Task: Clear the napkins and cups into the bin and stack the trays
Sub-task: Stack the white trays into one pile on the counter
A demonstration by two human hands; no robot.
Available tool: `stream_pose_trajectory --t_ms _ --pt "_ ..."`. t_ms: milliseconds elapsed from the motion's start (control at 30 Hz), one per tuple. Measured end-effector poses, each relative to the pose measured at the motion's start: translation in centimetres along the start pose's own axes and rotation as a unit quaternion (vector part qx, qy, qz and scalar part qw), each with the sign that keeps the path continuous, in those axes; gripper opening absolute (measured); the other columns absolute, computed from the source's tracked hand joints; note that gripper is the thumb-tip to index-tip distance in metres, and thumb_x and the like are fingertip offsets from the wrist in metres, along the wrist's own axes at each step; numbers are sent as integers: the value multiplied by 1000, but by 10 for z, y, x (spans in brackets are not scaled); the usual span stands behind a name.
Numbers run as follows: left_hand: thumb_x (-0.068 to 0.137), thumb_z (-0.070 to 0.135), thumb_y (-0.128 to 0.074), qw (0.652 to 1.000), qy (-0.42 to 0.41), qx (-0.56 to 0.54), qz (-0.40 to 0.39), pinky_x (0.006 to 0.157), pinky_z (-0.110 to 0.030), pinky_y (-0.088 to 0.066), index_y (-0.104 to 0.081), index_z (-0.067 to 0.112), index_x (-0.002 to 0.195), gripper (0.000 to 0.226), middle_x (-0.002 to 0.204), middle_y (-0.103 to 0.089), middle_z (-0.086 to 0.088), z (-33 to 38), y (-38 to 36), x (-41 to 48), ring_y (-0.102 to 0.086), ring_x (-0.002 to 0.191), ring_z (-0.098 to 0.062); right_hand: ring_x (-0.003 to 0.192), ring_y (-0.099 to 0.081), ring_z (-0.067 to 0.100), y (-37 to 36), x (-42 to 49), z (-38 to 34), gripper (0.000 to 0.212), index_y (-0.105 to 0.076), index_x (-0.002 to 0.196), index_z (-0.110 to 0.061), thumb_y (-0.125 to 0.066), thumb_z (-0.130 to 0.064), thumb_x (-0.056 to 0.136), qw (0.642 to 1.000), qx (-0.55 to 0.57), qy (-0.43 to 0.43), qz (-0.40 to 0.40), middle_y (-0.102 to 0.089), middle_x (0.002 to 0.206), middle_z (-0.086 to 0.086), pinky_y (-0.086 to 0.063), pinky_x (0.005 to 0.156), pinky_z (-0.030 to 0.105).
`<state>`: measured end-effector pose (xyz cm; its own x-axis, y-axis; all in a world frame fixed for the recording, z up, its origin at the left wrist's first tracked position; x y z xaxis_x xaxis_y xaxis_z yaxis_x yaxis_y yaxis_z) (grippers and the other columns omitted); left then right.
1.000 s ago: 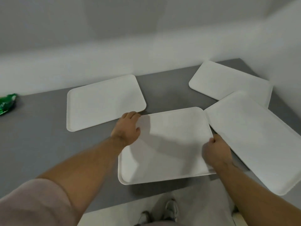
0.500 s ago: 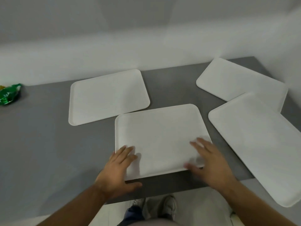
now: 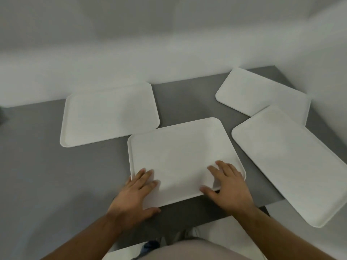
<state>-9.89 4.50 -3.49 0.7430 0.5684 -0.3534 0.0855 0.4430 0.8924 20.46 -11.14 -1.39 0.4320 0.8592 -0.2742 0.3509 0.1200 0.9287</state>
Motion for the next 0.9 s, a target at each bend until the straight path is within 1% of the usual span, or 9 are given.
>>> stream_pose_trajectory --t_ms 200,367,500,567,633,700,767,833,900 --pt "82 81 -43 1000 -17 16 -21 122 -35 17 -5 45 160 94 161 29 23 1 -1 3 39 145 -3 155 -15 21 -3 -1 2 92 -26 155 -47 -26 -96 77 1000 -11 -14 -2 -20 168 -12 -24 122 53" --pt "83 79 -46 1000 -16 4 -19 121 -34 18 -9 44 161 93 164 24 21 4 1 2 35 147 -4 155 -14 23 -1 -1 -1 93 -24 156 -45 -26 -95 77 1000 -25 -16 -11 -18 168 -11 -22 122 54" --pt "76 85 -45 1000 -14 8 -12 123 -34 12 -12 46 160 99 167 15 22 4 7 3 25 152 -4 153 -17 26 5 0 -6 92 -27 155 -42 -31 -91 77 999 -28 -24 -16 -21 167 -7 -27 121 56" --pt "72 90 -42 1000 -22 22 -2 125 -36 8 -16 45 160 103 168 7 22 3 14 3 14 155 -5 151 -23 29 10 2 -13 92 -30 154 -40 -36 -89 76 999 -30 -30 -18 -25 166 -5 -31 118 56" --pt "73 94 -36 999 -34 30 21 127 -41 5 -26 41 159 102 169 -10 20 3 23 3 -3 156 -7 147 -31 29 16 6 -22 91 -35 152 -36 -40 -87 77 998 -29 -41 -23 -32 163 -3 -35 117 54" --pt "79 89 -37 998 -38 0 54 127 -45 -1 -43 36 152 90 161 -38 16 -2 35 5 -28 151 -8 142 -41 25 22 13 -33 85 -42 149 -32 -44 -82 80 999 -14 -50 -16 -40 159 -3 -38 115 52" --pt "84 77 -46 993 -27 -53 99 125 -46 -15 -57 32 141 73 144 -59 10 -13 50 11 -51 137 -13 136 -49 21 28 19 -45 76 -47 146 -31 -48 -76 84 999 16 -49 -1 -46 155 -6 -42 113 49" --pt "86 63 -57 980 32 -120 154 113 -38 -38 -66 30 129 55 130 -68 7 -34 68 19 -62 119 -17 131 -54 19 33 23 -61 69 -51 142 -32 -53 -71 86 998 48 -35 17 -51 151 -7 -45 111 47" --pt "88 47 -67 947 132 -202 212 97 -29 -48 -68 28 122 39 116 -71 7 -65 83 30 -65 104 -15 127 -57 19 38 27 -78 62 -55 138 -31 -57 -67 88 997 69 -19 27 -55 147 -7 -46 110 44"
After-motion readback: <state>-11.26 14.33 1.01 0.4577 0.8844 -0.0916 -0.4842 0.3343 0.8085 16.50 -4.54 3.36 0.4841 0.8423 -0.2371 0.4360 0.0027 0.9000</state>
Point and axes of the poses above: each hand's wrist, its own x-axis towards the middle knuckle, its own y-axis out of the back of the hand, z = x × y, the point moved 1 cm from there along x, towards the middle knuckle
